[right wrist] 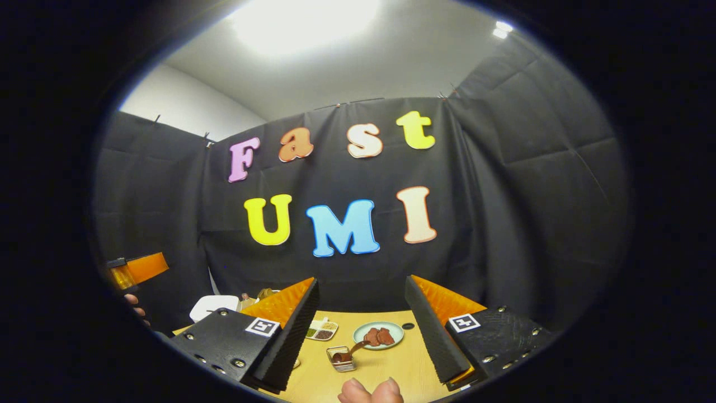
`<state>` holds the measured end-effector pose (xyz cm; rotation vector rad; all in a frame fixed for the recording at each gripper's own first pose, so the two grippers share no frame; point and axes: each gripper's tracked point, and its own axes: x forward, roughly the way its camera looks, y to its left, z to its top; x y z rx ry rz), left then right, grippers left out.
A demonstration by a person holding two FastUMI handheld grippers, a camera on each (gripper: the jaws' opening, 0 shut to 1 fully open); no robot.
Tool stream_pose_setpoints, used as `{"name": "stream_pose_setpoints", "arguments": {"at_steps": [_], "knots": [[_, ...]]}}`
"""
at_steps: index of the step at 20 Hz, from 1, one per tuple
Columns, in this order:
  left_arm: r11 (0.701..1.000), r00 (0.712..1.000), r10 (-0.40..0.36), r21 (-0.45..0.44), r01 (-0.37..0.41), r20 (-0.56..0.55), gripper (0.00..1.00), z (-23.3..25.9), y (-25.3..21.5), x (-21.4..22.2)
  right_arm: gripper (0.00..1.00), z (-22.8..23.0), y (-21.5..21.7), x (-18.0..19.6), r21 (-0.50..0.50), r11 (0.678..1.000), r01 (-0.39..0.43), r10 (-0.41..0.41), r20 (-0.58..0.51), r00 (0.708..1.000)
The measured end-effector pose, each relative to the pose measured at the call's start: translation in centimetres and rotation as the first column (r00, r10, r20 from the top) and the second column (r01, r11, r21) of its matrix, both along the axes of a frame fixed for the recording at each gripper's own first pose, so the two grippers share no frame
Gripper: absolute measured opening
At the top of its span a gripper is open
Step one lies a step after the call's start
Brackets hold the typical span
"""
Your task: Close the left gripper, press the button to open the rice cooker; take a wooden spoon from the chopstick holder with the right hand, scoop a spoonful of rice and pour it into the rice cooker, then put the wooden spoon back into the chopstick holder.
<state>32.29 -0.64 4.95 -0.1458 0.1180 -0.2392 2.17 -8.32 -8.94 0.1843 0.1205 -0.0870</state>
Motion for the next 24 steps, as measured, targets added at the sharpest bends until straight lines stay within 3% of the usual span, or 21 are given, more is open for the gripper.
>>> {"name": "stream_pose_setpoints", "arguments": {"at_steps": [3, 9, 15, 17, 18, 20, 21, 24], "knots": [[0.998, 0.998, 0.024, 0.052, -0.027, 0.059, 0.93, 1.6, 4.1, -0.4, 0.94, 1.6, 5.1, 0.5, 0.009, 0.999, -0.051, 0.05, 0.017, 0.999], [0.996, 0.994, 0.003, 0.093, -0.012, 0.106, 0.92, 2.1, 9.3, -0.7, 0.94, 2.2, 11.8, 0.7, -0.032, 0.996, -0.084, 0.084, -0.004, 0.996], [0.999, 0.998, -0.013, 0.043, 0.01, 0.066, 0.96, 0.6, 12.5, -0.1, 0.94, 2.7, 15.0, 0.7, -0.074, 0.994, -0.075, 0.074, -0.006, 0.997], [0.999, 0.997, -0.01, 0.05, 0.006, 0.073, 0.93, 0.6, 13.3, 0.2, 0.94, 2.8, 15.5, 0.8, -0.081, 0.994, -0.075, 0.075, -0.007, 0.997], [0.998, 0.997, -0.009, 0.055, 0.004, 0.074, 0.96, 0.5, 13.6, 0.4, 0.94, 2.9, 15.6, 1.0, -0.085, 0.994, -0.075, 0.074, -0.006, 0.997], [0.999, 0.998, -0.008, 0.051, 0.004, 0.069, 0.92, 0.3, 13.8, 0.7, 0.94, 3.1, 15.8, 1.2, -0.096, 0.993, -0.072, 0.072, -0.005, 0.997], [0.999, 0.998, -0.006, 0.046, 0.003, 0.064, 0.96, 0.2, 13.7, 0.7, 0.94, 3.1, 15.8, 1.2, -0.099, 0.992, -0.073, 0.073, -0.004, 0.997], [0.999, 0.998, 0.004, 0.045, -0.006, 0.056, 0.93, -0.3, 14.0, 0.9, 0.94, 3.1, 15.8, 1.6, -0.106, 0.991, -0.076, 0.076, -0.007, 0.997]]}}
